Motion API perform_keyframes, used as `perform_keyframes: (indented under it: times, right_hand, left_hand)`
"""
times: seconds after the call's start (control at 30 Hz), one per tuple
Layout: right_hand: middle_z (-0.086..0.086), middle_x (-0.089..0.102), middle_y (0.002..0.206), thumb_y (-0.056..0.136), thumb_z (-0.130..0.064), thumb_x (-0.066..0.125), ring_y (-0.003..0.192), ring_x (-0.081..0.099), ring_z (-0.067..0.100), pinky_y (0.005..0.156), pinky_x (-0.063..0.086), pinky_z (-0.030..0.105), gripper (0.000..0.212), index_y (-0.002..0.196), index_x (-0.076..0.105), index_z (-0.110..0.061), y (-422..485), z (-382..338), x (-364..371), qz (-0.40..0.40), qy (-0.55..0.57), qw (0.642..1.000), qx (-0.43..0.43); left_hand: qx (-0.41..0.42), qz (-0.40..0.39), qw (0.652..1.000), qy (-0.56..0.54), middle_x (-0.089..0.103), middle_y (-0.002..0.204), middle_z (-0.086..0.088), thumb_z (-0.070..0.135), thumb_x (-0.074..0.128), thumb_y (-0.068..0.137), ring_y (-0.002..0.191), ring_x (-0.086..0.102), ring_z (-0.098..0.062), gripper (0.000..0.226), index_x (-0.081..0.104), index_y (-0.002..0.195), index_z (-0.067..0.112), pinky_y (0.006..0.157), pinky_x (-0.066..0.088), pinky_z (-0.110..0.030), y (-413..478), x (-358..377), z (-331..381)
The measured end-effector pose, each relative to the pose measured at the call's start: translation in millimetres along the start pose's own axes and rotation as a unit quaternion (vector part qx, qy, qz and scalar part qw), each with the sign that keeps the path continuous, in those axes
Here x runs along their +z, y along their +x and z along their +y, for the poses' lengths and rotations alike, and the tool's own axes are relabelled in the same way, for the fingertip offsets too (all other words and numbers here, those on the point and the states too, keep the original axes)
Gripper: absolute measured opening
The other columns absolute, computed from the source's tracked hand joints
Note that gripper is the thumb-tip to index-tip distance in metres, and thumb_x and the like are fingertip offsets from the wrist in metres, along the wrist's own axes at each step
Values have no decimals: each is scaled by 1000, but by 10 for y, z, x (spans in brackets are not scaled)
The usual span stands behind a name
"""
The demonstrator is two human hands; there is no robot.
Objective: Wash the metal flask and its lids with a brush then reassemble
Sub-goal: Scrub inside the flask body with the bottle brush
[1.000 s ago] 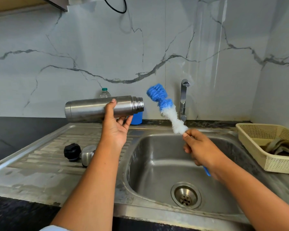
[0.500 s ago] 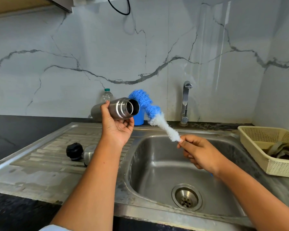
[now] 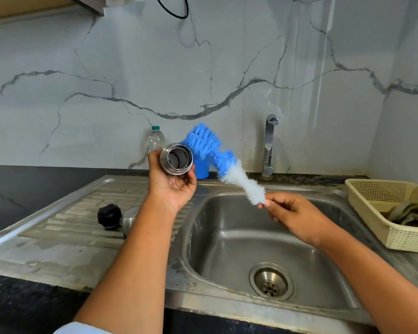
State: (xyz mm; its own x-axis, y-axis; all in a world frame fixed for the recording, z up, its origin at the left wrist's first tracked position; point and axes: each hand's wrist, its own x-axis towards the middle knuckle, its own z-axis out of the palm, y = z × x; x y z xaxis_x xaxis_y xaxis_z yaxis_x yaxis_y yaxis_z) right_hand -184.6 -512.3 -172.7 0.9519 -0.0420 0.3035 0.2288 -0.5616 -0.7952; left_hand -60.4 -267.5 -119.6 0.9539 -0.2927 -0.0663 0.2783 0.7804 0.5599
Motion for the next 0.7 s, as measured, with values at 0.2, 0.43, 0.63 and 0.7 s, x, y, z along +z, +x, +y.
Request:
perform_keyframes:
  times: [0.2,0.43,0.63,0.7]
  right_hand:
    - [-5,54,76,104,-25,55,70,48,5,73,44,25,21,102,74,-34,101,114,74,-2,4,1000,-10]
    - [-11,56,76,105,-28,54,74,51,2,75,45,24,24,95,72,-42,117,201,-17,17,-16,1000,-11]
    - [-15,58,74,105,-27,54,75,53,6,73,45,25,41,78,67,-55,79,299,-163,40,-40,998,12]
    - [-21,58,70,105,-26,55,70,52,-2,71,43,21,44,76,66,-57,107,280,-134,42,-37,998,5]
  left_hand:
    - [-33,-16,998,43,71,81,-7,63,69,77,62,65,-17,60,67,109,12,48,49,-19,-3,21,-68]
    - [-60,-40,991,111,68,83,-6,61,73,68,61,64,-17,58,72,99,12,48,48,-19,-33,44,-119]
    - [-50,-44,992,110,65,86,-6,65,70,77,63,66,-18,61,67,106,12,48,51,-20,-3,14,-64]
    - [-47,-51,991,116,69,84,-7,62,69,81,62,68,-18,58,67,109,11,46,53,-22,-31,39,-97]
